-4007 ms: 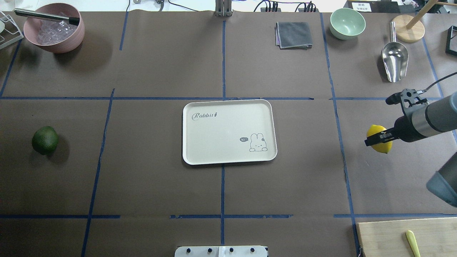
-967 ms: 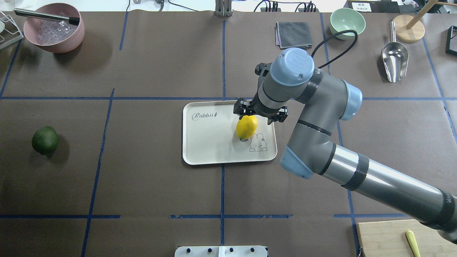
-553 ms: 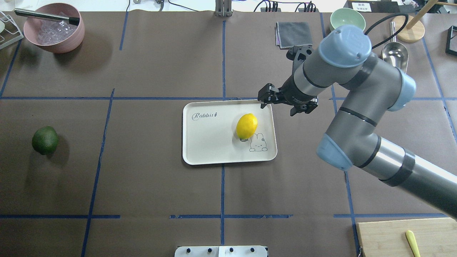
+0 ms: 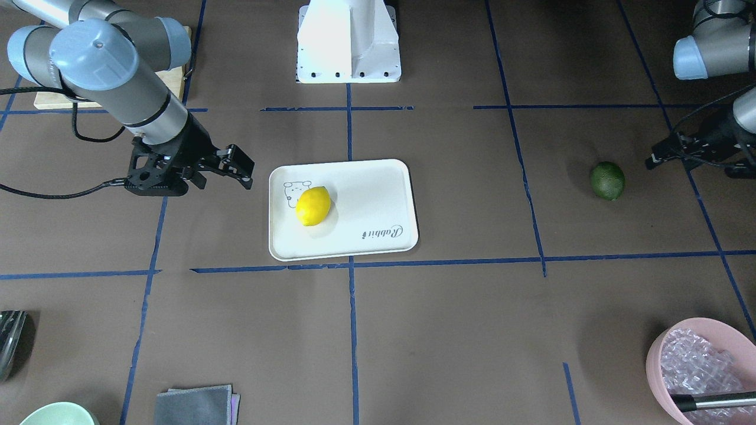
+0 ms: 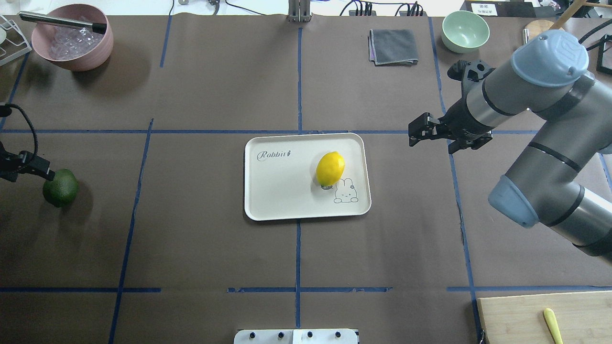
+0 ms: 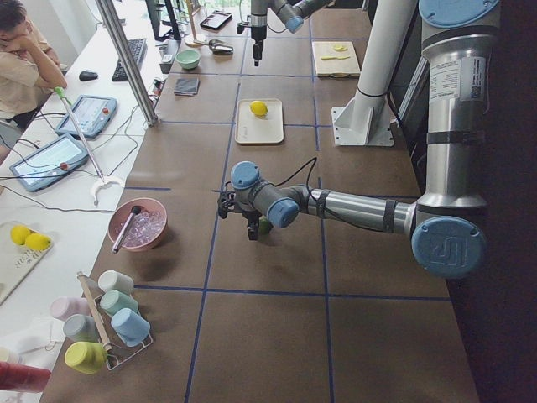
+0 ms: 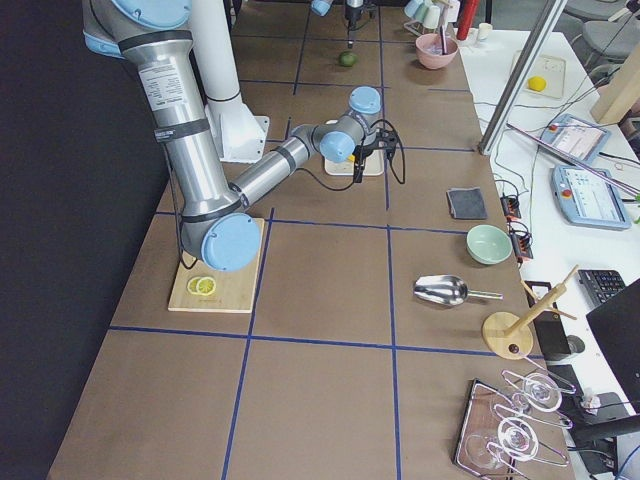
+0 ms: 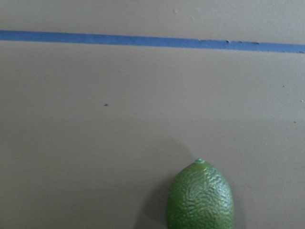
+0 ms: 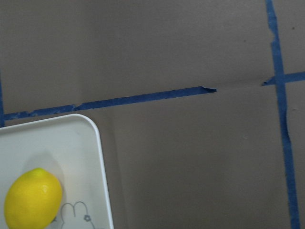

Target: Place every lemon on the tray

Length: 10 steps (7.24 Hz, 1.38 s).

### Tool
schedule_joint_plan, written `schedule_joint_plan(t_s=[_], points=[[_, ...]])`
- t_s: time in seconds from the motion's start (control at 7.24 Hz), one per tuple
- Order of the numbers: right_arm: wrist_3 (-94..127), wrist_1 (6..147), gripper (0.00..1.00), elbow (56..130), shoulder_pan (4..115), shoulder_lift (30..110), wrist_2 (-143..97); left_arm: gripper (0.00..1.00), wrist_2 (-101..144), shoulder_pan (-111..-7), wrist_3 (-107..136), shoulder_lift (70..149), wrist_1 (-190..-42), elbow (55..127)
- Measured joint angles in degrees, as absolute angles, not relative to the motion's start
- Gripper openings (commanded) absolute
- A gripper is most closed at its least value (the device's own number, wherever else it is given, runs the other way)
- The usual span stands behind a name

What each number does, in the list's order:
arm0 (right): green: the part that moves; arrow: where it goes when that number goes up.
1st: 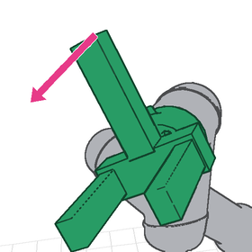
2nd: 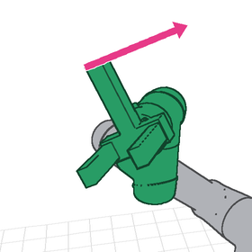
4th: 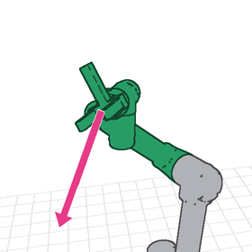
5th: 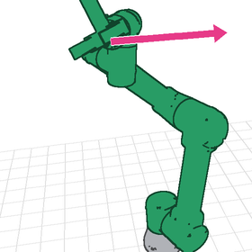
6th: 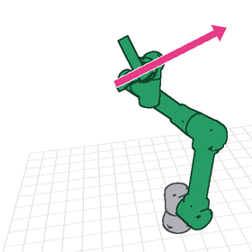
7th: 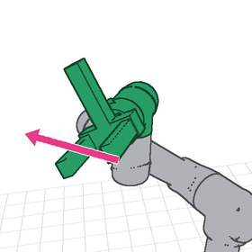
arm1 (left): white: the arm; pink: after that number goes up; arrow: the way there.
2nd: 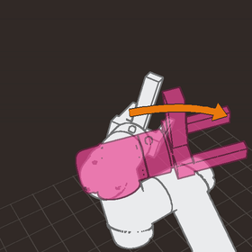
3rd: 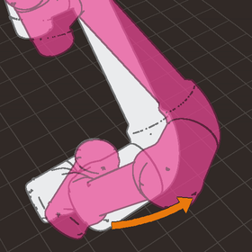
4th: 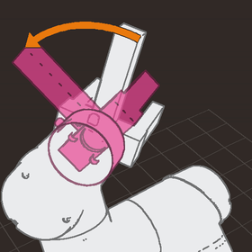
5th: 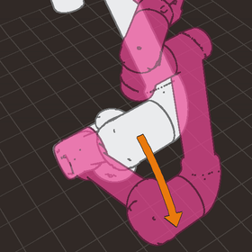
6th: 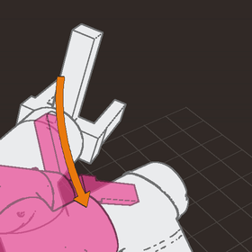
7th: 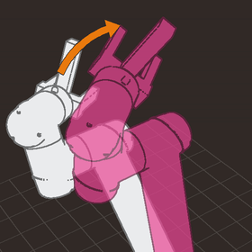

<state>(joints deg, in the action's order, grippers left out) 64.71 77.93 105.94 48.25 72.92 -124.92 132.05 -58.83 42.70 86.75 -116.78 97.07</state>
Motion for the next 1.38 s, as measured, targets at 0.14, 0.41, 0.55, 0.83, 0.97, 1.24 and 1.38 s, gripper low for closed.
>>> schedule_joint_plan(t_s=[0.14,0.41,0.55,0.83,0.97,1.24,1.38], points=[[63.9,77.82,1.0,106.37,48.61,74.23,-124.89,1.0,130.27,-56.74,43.94,86.77,-117.45,96.87],[63.5,77.71,1.0,106.66,48.86,75.54,-124.74,1.0,128.91,-53.97,44.5,86.97,-117.88,96.19],[63.47,77.7,1.0,106.68,48.9,75.74,-124.65,1.0,128.26,-52.87,44.54,87.27,-117.92,95.99],[63.46,77.7,1.0,106.7,48.95,75.86,-124.48,1.0,127.43,-51.57,44.52,88.08,-117.95,95.37],[63.46,77.7,1.0,106.73,48.95,75.95,-124.39,1.0,127.27,-51.41,44.38,88.67,-117.93,94.68],[63.46,77.66,1.0,106.77,48.96,76.11,-124.24,0.86,127.06,-51.34,44.1,89.36,-117.87,93.6],[63.46,77.66,1.0,106.78,48.95,76.11,-124.21,0.48,126.51,-51.33,44.06,89.43,-117.88,93.33]])
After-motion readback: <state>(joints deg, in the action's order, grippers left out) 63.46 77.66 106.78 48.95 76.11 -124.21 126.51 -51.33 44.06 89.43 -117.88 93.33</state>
